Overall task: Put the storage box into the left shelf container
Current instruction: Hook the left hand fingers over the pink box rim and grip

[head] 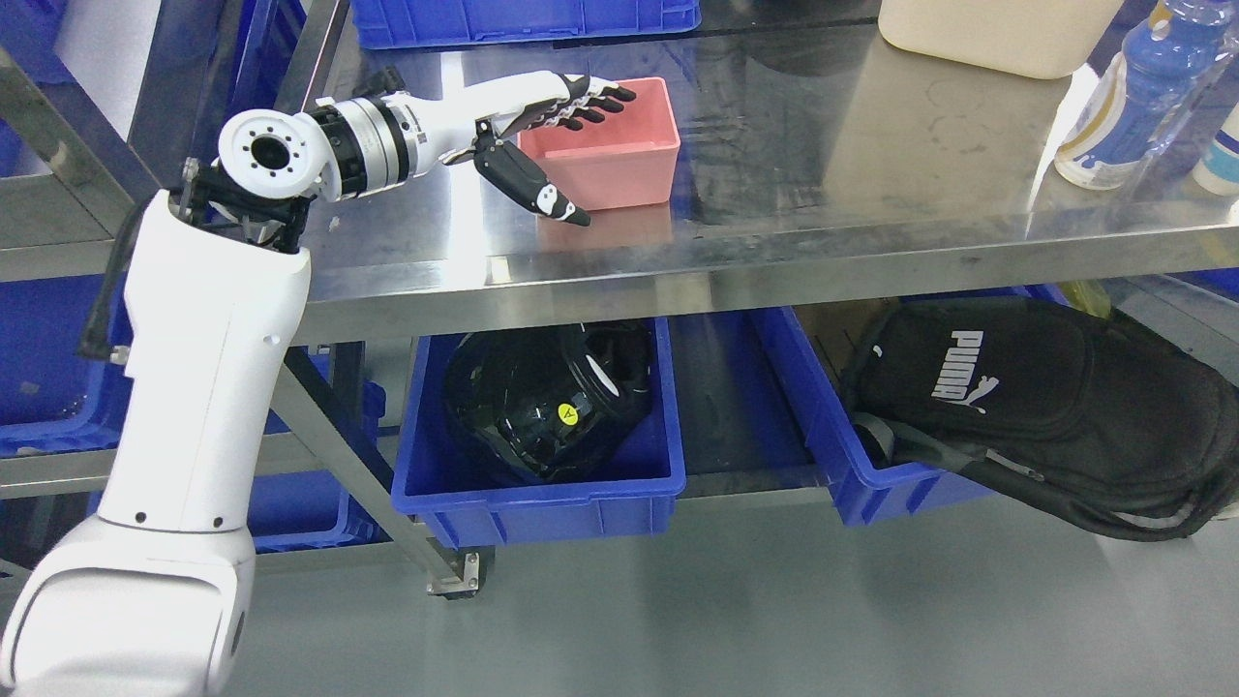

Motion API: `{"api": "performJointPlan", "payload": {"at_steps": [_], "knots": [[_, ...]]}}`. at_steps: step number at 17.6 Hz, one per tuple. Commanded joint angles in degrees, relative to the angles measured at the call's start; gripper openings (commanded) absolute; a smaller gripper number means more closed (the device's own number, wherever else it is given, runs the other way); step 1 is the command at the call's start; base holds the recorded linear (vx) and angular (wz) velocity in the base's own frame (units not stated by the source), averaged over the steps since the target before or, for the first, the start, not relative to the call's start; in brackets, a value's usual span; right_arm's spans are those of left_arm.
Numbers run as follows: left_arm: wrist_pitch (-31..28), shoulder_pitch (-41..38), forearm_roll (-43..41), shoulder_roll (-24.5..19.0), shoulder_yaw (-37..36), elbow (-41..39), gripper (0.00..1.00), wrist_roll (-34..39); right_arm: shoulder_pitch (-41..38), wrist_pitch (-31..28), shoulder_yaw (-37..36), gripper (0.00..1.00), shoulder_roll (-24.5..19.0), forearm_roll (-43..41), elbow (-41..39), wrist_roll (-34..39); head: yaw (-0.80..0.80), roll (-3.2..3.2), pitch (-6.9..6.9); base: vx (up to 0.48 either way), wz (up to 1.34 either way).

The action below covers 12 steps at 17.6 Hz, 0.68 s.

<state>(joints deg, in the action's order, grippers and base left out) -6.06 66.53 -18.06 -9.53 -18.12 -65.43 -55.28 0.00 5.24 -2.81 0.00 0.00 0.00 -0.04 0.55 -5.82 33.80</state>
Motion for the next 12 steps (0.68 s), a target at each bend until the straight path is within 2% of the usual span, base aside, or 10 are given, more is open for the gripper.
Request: {"api": "performJointPlan", "payload": {"at_steps": [1, 4, 6, 12], "knots": [[0.1, 2.8, -5.8, 3.8, -5.3, 11.7, 0.90, -1.2, -0.4, 0.0, 0.0, 1.00, 1.0, -0.2, -1.0, 0.0, 0.00, 0.00, 0.00, 0.000, 0.00], [0.3, 3.2, -7.6, 4.8, -6.1, 14.3, 0.90, -2.5, -0.4, 0.0, 0.0, 1.00, 1.0, -0.2, -1.0, 0.0, 0.00, 0.00, 0.00, 0.000, 0.00], [0.3, 3.3, -7.6, 5.4, -6.1, 14.9, 0.85, -2.6, -0.4, 0.0, 0.0, 1.00, 1.0, -0.2, -1.0, 0.0, 0.00, 0.00, 0.00, 0.000, 0.00], [1.1, 3.8, -8.6, 7.6, -3.1, 17.8, 0.60, -2.0, -0.4, 0.0, 0.0, 1.00, 1.0, -0.2, -1.0, 0.0, 0.00, 0.00, -0.01, -0.002, 0.02]]}}
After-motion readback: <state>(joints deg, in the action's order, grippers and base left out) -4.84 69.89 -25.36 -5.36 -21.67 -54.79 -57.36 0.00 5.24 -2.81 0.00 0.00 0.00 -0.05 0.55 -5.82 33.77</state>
